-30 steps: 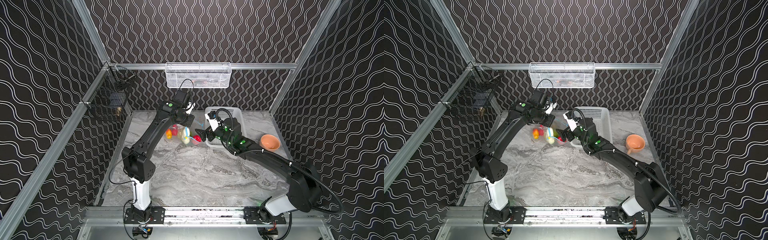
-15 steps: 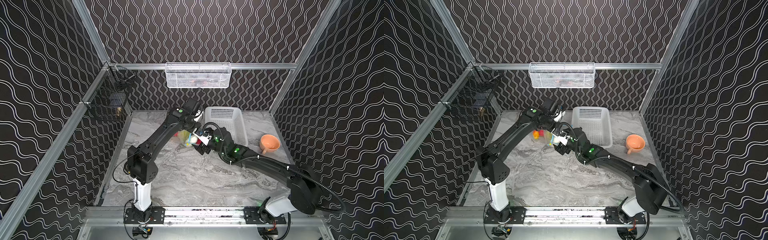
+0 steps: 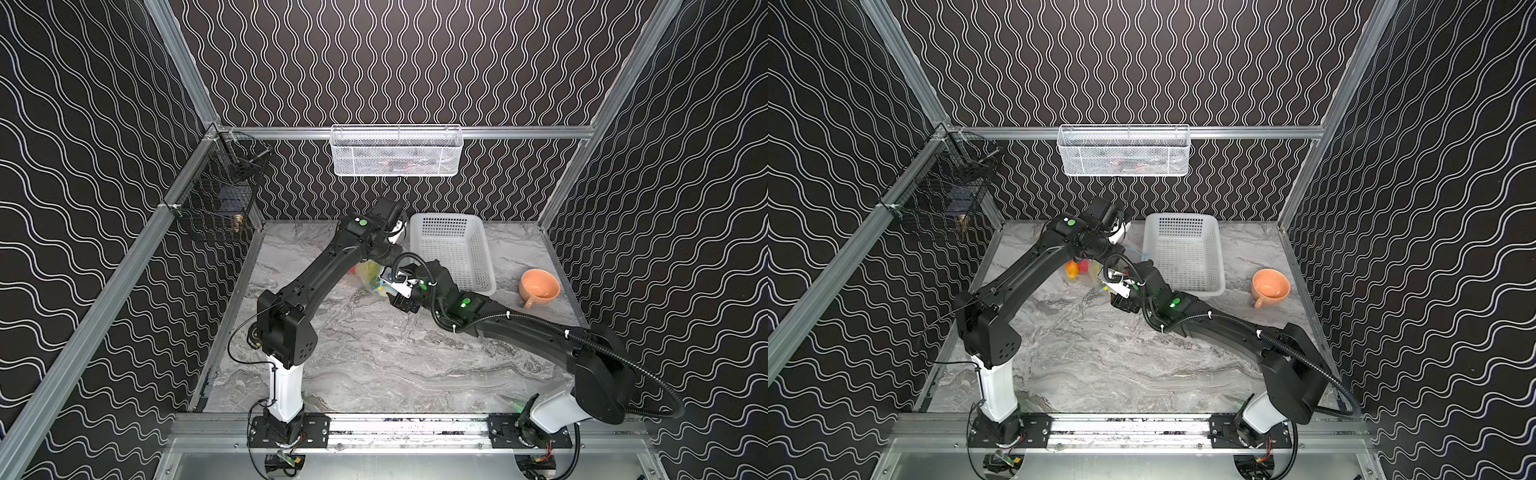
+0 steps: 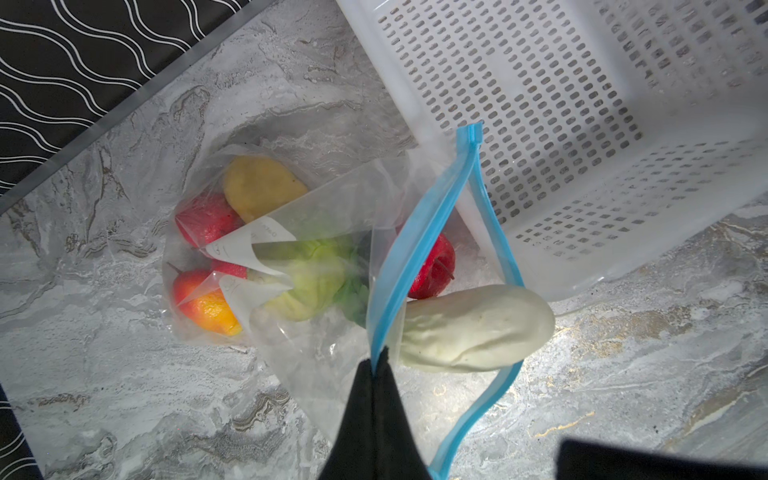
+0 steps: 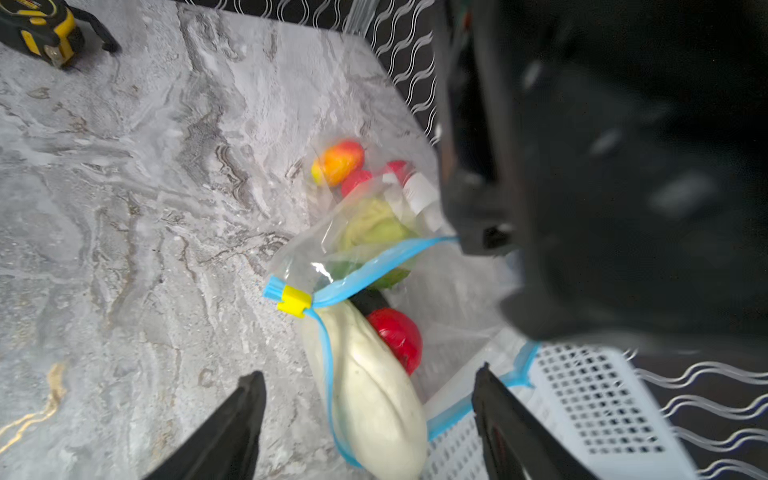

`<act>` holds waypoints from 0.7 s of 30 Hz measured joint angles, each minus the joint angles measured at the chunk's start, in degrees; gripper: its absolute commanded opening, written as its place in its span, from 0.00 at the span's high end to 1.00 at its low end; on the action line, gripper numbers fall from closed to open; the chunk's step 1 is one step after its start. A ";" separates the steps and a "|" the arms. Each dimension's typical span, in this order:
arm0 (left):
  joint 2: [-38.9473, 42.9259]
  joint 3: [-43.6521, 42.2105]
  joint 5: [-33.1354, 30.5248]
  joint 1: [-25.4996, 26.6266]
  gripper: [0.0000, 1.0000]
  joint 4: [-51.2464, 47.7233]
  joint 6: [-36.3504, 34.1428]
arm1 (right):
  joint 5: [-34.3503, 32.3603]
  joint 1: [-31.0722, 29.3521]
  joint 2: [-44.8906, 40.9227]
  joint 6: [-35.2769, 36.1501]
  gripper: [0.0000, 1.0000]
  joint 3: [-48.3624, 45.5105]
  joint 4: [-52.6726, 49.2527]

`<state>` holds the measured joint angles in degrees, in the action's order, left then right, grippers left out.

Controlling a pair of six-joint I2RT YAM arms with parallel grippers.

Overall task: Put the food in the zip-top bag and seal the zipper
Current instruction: 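Push the white radish deeper into the bag with the right gripper, then open the right gripper to release the radish inside the bag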

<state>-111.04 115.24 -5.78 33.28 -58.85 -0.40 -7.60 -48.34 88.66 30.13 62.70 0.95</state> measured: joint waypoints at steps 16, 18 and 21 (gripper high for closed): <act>0.00 4.39 -1.66 0.00 1.00 -1.46 0.04 | 17.18 10.60 -2.91 -22.43 0.49 2.69 -7.58; 0.00 4.39 -1.70 0.00 1.00 -1.53 0.04 | 18.34 11.45 -2.78 -24.55 0.52 2.58 -8.85; 0.00 4.42 -1.73 0.00 1.00 -1.68 0.04 | 19.56 12.17 -1.90 -26.77 0.55 2.62 -10.25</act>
<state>-111.04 119.66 -7.51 33.28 -60.53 -0.36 11.97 -36.16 86.76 3.36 65.32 -9.30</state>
